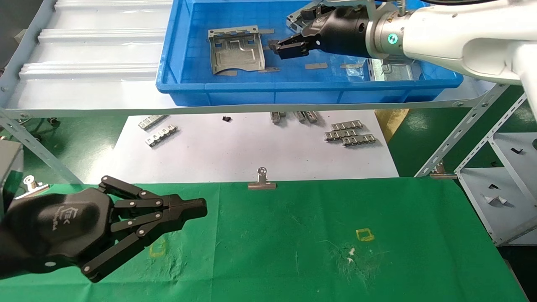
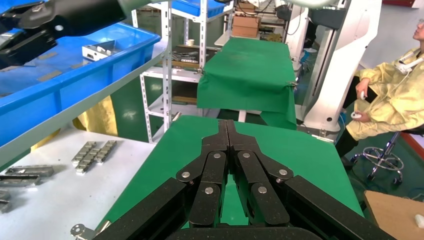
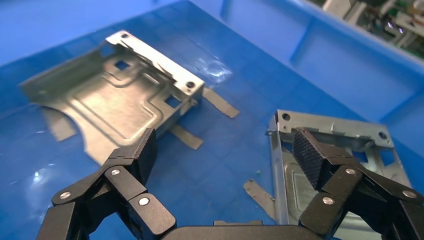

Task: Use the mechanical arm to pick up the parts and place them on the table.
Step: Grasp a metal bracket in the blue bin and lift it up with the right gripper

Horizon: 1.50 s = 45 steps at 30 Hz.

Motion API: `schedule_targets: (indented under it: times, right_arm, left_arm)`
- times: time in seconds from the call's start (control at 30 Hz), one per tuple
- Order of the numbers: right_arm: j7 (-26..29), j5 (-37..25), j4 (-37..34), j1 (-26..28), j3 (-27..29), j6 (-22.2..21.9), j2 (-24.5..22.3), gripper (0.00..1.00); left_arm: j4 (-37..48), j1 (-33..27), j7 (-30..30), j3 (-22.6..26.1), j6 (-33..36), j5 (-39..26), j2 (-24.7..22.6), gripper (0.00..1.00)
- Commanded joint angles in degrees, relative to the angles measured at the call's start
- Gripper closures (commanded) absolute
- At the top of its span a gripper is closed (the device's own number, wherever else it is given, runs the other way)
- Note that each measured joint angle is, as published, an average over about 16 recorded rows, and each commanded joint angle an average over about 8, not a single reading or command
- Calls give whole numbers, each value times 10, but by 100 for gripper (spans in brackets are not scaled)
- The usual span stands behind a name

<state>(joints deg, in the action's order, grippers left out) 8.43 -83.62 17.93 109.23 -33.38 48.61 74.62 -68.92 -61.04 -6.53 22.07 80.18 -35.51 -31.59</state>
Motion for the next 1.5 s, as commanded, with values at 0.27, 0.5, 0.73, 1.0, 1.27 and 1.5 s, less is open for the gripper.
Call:
schedule_targets:
  times: [0.27, 0.5, 0.73, 1.0, 1.27, 1.5]
  right_arm:
    - [1, -2, -81, 28, -17, -43, 34, 100]
    - [17, 24, -83, 18, -20, -67, 34, 100]
    - [26, 37, -80, 7, -32, -97, 35, 100]
    - [18, 47, -65, -2, -54, -103, 34, 100]
    - [4, 57, -58, -6, -76, -106, 34, 100]
    - [-13, 70, -55, -4, -90, -108, 33, 100]
  left_arm:
    - [0, 0, 0, 0, 0, 0, 0, 100]
    - [0, 0, 0, 0, 0, 0, 0, 100]
    - [0, 0, 0, 0, 0, 0, 0, 100]
    - [0, 0, 0, 0, 0, 0, 0, 100]
    - [0, 0, 0, 0, 0, 0, 0, 100]
    - [0, 0, 0, 0, 0, 0, 0, 43]
